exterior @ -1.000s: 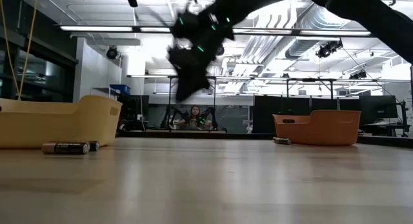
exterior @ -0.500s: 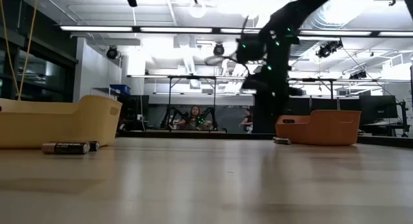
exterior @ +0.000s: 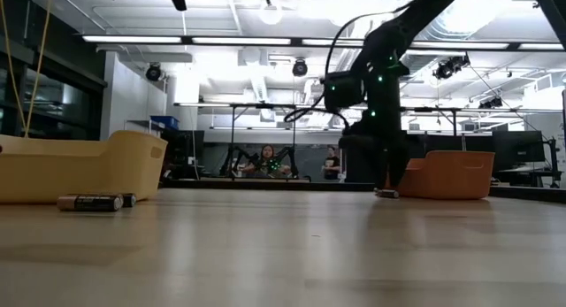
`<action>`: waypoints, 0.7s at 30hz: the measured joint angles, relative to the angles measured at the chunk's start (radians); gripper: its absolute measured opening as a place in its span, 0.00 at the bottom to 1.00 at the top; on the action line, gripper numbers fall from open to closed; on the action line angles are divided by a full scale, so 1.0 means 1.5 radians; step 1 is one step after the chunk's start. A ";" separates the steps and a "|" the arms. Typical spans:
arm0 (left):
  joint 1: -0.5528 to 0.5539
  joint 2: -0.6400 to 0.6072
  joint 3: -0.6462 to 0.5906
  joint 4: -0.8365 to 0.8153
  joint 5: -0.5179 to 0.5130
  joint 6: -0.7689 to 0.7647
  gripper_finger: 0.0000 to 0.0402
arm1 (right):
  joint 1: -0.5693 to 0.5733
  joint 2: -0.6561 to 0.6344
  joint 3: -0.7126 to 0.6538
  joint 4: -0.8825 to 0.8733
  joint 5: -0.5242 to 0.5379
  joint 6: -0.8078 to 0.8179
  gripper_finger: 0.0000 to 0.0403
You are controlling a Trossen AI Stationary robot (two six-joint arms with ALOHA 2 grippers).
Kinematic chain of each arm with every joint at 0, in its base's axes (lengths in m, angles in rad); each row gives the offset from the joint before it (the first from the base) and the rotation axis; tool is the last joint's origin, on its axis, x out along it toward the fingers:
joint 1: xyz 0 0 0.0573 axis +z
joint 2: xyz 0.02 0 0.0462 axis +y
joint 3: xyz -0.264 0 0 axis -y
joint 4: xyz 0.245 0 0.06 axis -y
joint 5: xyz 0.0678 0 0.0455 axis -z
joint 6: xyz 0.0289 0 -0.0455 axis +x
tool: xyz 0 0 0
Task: Sort batteries
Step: Put the black battery into the yellow bin
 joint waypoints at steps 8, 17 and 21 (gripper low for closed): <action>0.001 0.000 0.000 0.000 0.000 0.000 0.37 | 0.012 0.039 0.002 0.010 -0.040 -0.024 0.37; 0.001 0.000 0.000 0.001 0.000 0.000 0.37 | 0.046 0.036 0.034 0.033 -0.132 -0.082 0.08; 0.001 0.000 0.000 0.001 0.000 0.001 0.37 | 0.072 -0.020 0.091 0.010 -0.157 -0.116 0.08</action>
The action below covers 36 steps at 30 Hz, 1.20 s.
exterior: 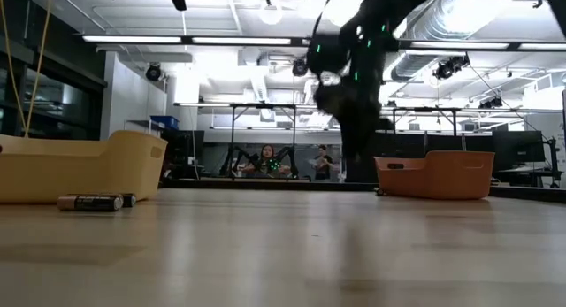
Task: Sort batteries
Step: Put the black battery into the yellow bin
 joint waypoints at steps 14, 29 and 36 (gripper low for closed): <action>0.000 0.000 0.000 0.000 -0.005 0.017 0.37 | -0.079 -0.217 -0.123 0.053 0.011 0.062 0.08; 0.000 0.000 0.000 -0.005 -0.007 0.017 0.37 | 0.107 0.152 0.045 0.686 -0.198 0.176 0.08; 0.000 0.000 0.000 -0.016 0.000 0.017 0.37 | 0.140 0.307 0.296 0.652 -0.250 0.133 0.08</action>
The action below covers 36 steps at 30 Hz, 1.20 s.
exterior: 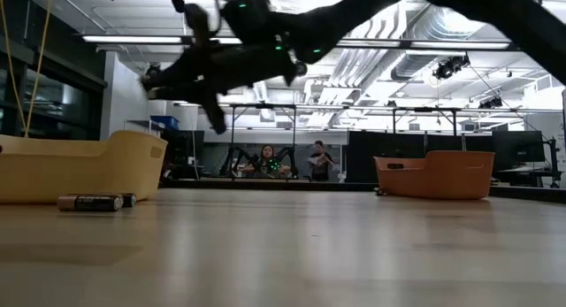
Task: Sort batteries
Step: Put the black battery into the yellow bin
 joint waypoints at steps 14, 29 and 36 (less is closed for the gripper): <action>0.001 -0.007 0.000 0.002 0.020 -0.007 0.37 | -0.017 0.065 0.260 -0.390 0.023 -0.218 0.59; 0.017 0.198 0.293 -1.055 -0.145 0.310 0.27 | -0.171 -0.098 0.264 -0.828 0.111 -0.470 0.58; 0.007 0.227 0.131 -1.169 -0.262 0.212 0.25 | -0.209 -0.127 0.263 -0.845 0.130 -0.493 0.58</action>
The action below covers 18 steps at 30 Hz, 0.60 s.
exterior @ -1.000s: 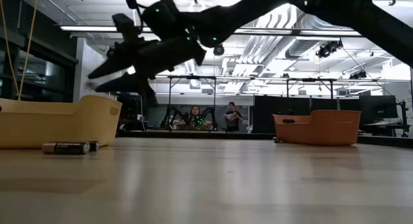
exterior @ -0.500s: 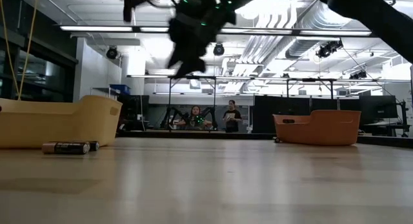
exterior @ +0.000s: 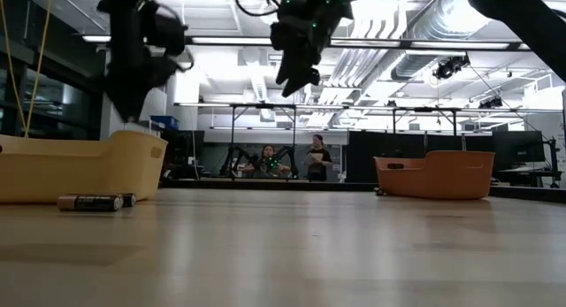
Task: Sort batteries
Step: Put the black battery into the yellow bin
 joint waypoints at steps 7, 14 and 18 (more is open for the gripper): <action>-0.017 -0.077 -0.214 0.165 -0.009 -0.251 0.24 | -0.032 0.000 0.000 -0.009 0.005 -0.012 0.58; -0.019 -0.116 -0.329 0.208 -0.070 -0.367 0.24 | -0.034 0.000 0.000 -0.009 -0.006 -0.032 0.58; -0.019 -0.131 -0.341 0.209 -0.141 -0.398 0.24 | -0.034 0.000 0.000 -0.008 -0.031 -0.047 0.58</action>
